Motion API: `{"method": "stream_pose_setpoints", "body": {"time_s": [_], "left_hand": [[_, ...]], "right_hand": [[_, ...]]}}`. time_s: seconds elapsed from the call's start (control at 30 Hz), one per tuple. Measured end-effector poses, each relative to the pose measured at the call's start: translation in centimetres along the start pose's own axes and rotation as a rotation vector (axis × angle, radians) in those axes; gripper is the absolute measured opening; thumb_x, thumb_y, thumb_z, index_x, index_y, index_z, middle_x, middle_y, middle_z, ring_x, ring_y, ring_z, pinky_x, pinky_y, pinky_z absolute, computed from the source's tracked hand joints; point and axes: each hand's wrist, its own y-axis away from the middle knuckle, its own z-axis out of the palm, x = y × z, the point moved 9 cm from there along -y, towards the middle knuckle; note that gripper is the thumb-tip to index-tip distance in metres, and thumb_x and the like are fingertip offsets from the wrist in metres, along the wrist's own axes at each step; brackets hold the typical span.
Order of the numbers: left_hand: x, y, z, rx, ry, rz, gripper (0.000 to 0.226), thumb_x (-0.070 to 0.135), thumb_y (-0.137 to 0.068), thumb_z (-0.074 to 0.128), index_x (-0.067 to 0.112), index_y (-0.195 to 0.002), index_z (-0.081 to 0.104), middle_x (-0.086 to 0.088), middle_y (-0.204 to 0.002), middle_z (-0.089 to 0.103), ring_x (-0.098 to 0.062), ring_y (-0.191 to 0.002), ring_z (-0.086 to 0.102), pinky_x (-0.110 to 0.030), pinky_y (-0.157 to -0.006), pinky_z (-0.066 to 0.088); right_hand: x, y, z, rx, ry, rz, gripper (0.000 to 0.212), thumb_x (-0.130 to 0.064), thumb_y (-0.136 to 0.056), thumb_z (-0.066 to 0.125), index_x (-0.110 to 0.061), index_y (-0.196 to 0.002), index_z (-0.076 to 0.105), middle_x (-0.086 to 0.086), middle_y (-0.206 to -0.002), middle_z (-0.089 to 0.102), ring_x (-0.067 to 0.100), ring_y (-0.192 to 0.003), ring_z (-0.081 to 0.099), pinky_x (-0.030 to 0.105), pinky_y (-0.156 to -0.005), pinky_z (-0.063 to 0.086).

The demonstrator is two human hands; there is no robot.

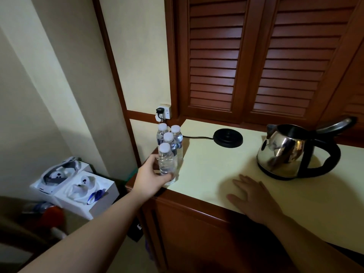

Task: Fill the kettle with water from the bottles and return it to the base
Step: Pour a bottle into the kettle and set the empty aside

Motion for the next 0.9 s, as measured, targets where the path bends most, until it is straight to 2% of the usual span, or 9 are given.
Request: {"method": "stream_pose_setpoints", "body": {"time_s": [0.1, 0.2, 0.37, 0.47, 0.53, 0.67, 0.77, 0.83, 0.9], "left_hand": [[2.0, 0.6, 3.3, -0.067, 0.009, 0.048, 0.050, 0.022, -0.071, 0.093, 0.030, -0.112, 0.065, 0.012, -0.110, 0.074, -0.003, -0.102, 0.067, -0.017, -0.087, 0.051], [3.9, 0.8, 7.2, -0.148, 0.050, 0.055, 0.049, 0.014, -0.071, 0.093, 0.024, -0.110, 0.066, 0.007, -0.104, 0.076, -0.003, -0.095, 0.069, -0.013, -0.081, 0.051], [7.0, 1.3, 13.6, -0.302, 0.114, 0.087, 0.050, 0.014, -0.069, 0.095, 0.018, -0.108, 0.065, -0.002, -0.099, 0.078, -0.017, -0.090, 0.074, -0.025, -0.081, 0.059], [8.7, 1.8, 16.6, -0.371, 0.122, 0.114, 0.049, 0.021, -0.067, 0.097, 0.019, -0.104, 0.065, -0.005, -0.095, 0.076, -0.023, -0.086, 0.073, -0.028, -0.076, 0.059], [9.4, 2.0, 18.1, -0.401, 0.128, 0.132, 0.049, 0.018, -0.066, 0.097, 0.017, -0.104, 0.066, -0.009, -0.095, 0.075, -0.025, -0.085, 0.071, -0.022, -0.069, 0.056], [10.0, 2.1, 20.0, -0.456, 0.159, 0.125, 0.049, 0.012, -0.066, 0.097, 0.017, -0.105, 0.068, -0.005, -0.097, 0.076, -0.018, -0.086, 0.072, -0.019, -0.070, 0.055], [10.3, 2.0, 20.6, -0.496, 0.168, 0.099, 0.045, 0.007, -0.071, 0.095, 0.013, -0.105, 0.066, -0.006, -0.096, 0.075, -0.002, -0.076, 0.067, -0.014, -0.063, 0.051], [10.3, 1.9, 20.9, -0.522, 0.164, 0.100, 0.043, 0.004, -0.073, 0.092, 0.011, -0.105, 0.065, -0.007, -0.095, 0.075, 0.002, -0.071, 0.065, -0.013, -0.062, 0.050], [10.4, 1.8, 20.9, -0.532, 0.162, 0.106, 0.042, 0.003, -0.074, 0.091, 0.011, -0.105, 0.065, -0.009, -0.095, 0.074, 0.001, -0.070, 0.064, -0.012, -0.062, 0.049]], "right_hand": [[0.1, 0.0, -1.4, -0.013, -0.087, 0.058, 0.067, -0.060, -0.090, 0.065, -0.029, -0.147, 0.052, -0.007, -0.162, 0.037, 0.012, -0.150, 0.031, 0.038, -0.125, 0.019], [-0.4, -0.5, -4.9, 0.066, -0.214, 0.108, 0.054, -0.054, -0.088, 0.071, -0.022, -0.132, 0.065, -0.002, -0.137, 0.065, 0.015, -0.120, 0.060, 0.034, -0.103, 0.047], [-5.0, -0.1, -12.1, 0.273, -0.318, 0.000, 0.033, -0.049, -0.086, 0.073, -0.024, -0.108, 0.073, -0.011, -0.095, 0.072, 0.006, -0.082, 0.065, 0.024, -0.071, 0.048], [-6.7, 0.2, -14.0, 0.327, -0.315, -0.082, 0.030, -0.053, -0.077, 0.079, -0.027, -0.091, 0.073, -0.012, -0.077, 0.066, 0.004, -0.072, 0.062, 0.027, -0.067, 0.051], [-6.5, 0.3, -14.8, 0.360, -0.269, -0.075, 0.037, -0.061, -0.068, 0.077, -0.025, -0.075, 0.067, -0.010, -0.067, 0.061, 0.008, -0.066, 0.060, 0.034, -0.066, 0.054], [-6.3, 0.6, -15.9, 0.351, -0.121, -0.074, 0.041, -0.053, -0.076, 0.079, -0.014, -0.073, 0.067, 0.005, -0.072, 0.065, 0.020, -0.071, 0.062, 0.039, -0.067, 0.054], [-6.8, 0.8, -16.1, 0.272, -0.046, -0.152, 0.026, -0.036, -0.087, 0.075, -0.012, -0.079, 0.073, 0.005, -0.080, 0.064, 0.018, -0.075, 0.060, 0.044, -0.074, 0.055], [-6.8, 0.8, -16.1, 0.192, -0.052, -0.220, 0.017, -0.030, -0.091, 0.072, -0.015, -0.096, 0.079, -0.003, -0.091, 0.067, 0.010, -0.082, 0.062, 0.041, -0.080, 0.056], [-6.3, 0.7, -16.0, 0.102, -0.099, -0.247, 0.025, -0.027, -0.094, 0.071, -0.022, -0.118, 0.076, -0.009, -0.110, 0.073, 0.004, -0.095, 0.066, 0.029, -0.087, 0.057]]}}
